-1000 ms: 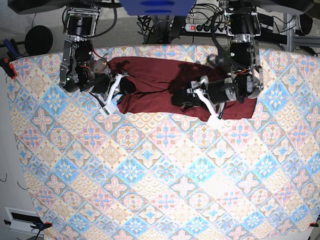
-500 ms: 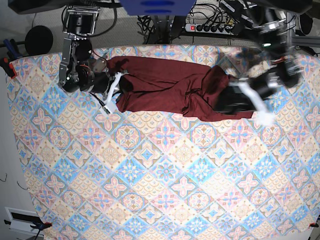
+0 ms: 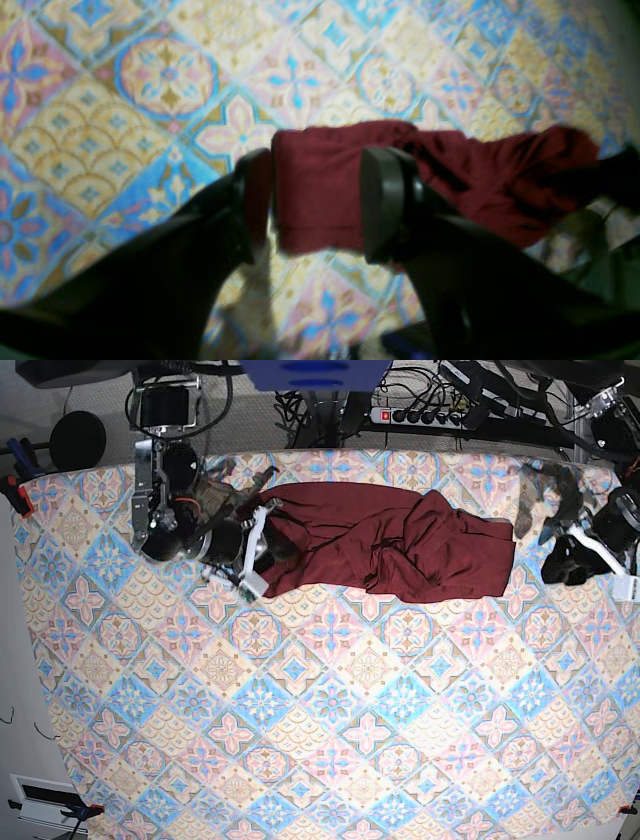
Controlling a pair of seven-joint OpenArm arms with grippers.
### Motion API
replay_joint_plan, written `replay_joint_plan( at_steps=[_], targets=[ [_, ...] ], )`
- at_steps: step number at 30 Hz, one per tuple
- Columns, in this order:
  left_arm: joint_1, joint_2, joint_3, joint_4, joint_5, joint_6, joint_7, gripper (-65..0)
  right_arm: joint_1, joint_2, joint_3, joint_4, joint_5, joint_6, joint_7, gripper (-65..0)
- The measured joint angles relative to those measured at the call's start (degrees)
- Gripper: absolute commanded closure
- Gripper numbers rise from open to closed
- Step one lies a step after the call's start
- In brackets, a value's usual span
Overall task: Layout the t-shirt on the table in an organized manner, then fold the t-shirt properly
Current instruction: 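Lift the shirt end with the right gripper and fold it toward the left gripper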
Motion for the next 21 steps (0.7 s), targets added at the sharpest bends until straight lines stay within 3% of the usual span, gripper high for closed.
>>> replay_joint_plan(
  at_steps=[7,11,15,18,21],
  targets=[
    [-0.09,0.15,9.05,-0.04,13.92,-0.13,0.17,-26.1,1.88,-0.02,-0.26,4.44,0.52,0.04,0.50,0.0],
    [0.11,0.15,9.14,-0.07,20.31,-0.07,-1.75,-14.5,4.90,0.02,-4.37,4.50,-0.26,0.04,-0.11,0.0],
    [-0.09,0.79,9.09,-0.07,24.28,0.02,-3.45,0.0,7.34,-5.22,-7.87,4.85,-0.13,0.04,0.55,0.0],
    [0.04,2.16,9.05,-0.11,30.69,-0.02,-3.39,0.0,7.37,-9.20,-12.90,4.39,-1.36,0.07,0.39,0.0],
    [0.07,3.69,8.68,-0.11,35.58,0.00,-3.39,0.0,10.21,-10.03,-18.32,4.00,-6.88,0.09,0.55,0.0]
  ],
)
